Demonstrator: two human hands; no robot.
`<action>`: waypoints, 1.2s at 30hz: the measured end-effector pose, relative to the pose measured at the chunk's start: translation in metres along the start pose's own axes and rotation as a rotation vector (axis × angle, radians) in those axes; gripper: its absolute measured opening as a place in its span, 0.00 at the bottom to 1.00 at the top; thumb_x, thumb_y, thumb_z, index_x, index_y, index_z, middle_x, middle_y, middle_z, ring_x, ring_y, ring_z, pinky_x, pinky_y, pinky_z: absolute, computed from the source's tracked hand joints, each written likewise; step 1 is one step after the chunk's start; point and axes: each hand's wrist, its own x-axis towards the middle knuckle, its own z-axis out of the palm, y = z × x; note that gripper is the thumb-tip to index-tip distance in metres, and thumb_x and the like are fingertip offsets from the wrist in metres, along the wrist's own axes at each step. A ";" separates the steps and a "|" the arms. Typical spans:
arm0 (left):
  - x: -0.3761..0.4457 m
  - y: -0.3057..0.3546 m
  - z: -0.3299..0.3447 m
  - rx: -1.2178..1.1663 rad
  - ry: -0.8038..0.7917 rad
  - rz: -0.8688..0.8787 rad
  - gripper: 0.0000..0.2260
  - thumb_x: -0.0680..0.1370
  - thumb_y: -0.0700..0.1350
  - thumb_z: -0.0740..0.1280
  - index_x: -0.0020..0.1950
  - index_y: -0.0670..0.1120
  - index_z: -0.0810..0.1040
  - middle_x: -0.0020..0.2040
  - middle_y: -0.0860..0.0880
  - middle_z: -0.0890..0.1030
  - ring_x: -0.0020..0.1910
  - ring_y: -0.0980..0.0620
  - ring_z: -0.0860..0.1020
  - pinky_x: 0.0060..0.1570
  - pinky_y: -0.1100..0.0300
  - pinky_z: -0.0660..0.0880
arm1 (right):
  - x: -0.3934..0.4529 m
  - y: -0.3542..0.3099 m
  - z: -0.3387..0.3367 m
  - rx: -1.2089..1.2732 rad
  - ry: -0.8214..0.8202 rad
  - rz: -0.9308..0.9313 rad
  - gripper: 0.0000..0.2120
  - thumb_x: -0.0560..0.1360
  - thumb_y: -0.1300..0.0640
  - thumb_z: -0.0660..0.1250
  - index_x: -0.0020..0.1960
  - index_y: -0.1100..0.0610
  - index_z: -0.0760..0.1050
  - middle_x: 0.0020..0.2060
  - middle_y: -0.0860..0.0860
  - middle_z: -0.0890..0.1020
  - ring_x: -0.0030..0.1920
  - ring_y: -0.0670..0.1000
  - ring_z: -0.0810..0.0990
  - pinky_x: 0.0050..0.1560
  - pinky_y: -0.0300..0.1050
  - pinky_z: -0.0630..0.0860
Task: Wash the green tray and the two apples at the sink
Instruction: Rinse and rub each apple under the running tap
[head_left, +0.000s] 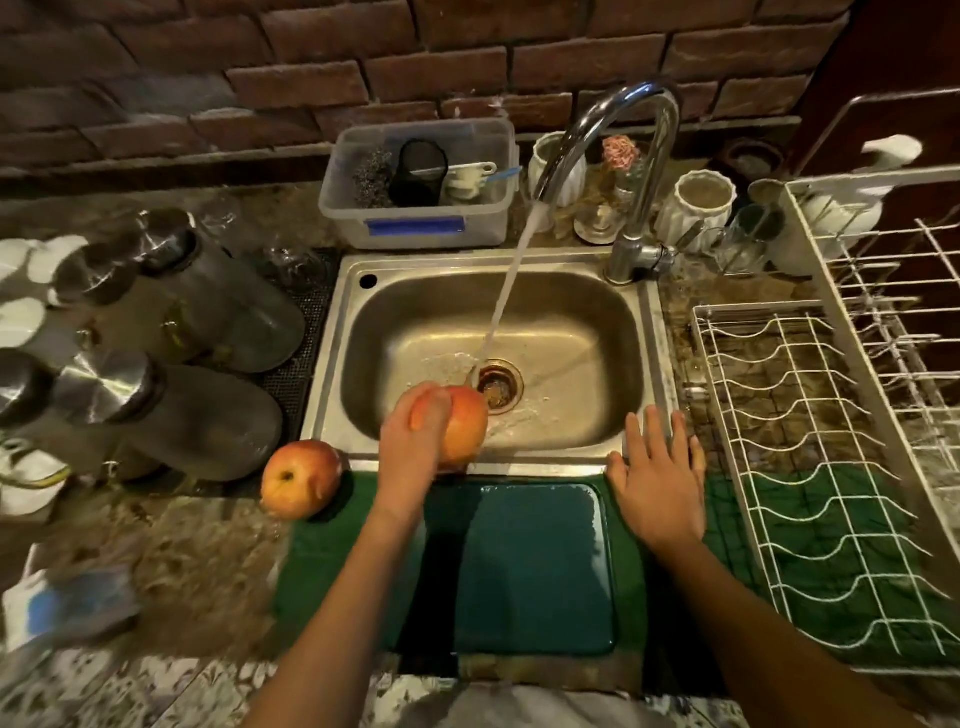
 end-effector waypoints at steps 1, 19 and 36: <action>-0.008 -0.008 -0.010 0.123 0.034 0.046 0.22 0.74 0.62 0.63 0.63 0.54 0.78 0.61 0.48 0.79 0.60 0.46 0.78 0.57 0.46 0.78 | 0.000 0.000 0.000 0.001 0.008 -0.003 0.31 0.81 0.40 0.43 0.80 0.51 0.54 0.81 0.53 0.52 0.81 0.58 0.46 0.78 0.61 0.48; -0.105 -0.113 -0.055 1.158 0.095 0.414 0.24 0.71 0.66 0.64 0.64 0.60 0.69 0.64 0.49 0.70 0.57 0.46 0.74 0.35 0.51 0.82 | -0.001 0.001 0.005 0.025 0.046 -0.010 0.30 0.81 0.41 0.43 0.80 0.51 0.56 0.81 0.53 0.55 0.81 0.58 0.47 0.77 0.62 0.47; -0.013 -0.074 -0.129 0.724 0.487 0.046 0.35 0.72 0.59 0.72 0.76 0.55 0.64 0.77 0.40 0.58 0.73 0.35 0.63 0.69 0.39 0.66 | -0.005 -0.005 -0.005 0.016 0.035 -0.016 0.32 0.80 0.42 0.41 0.80 0.53 0.57 0.81 0.54 0.55 0.80 0.59 0.48 0.77 0.62 0.49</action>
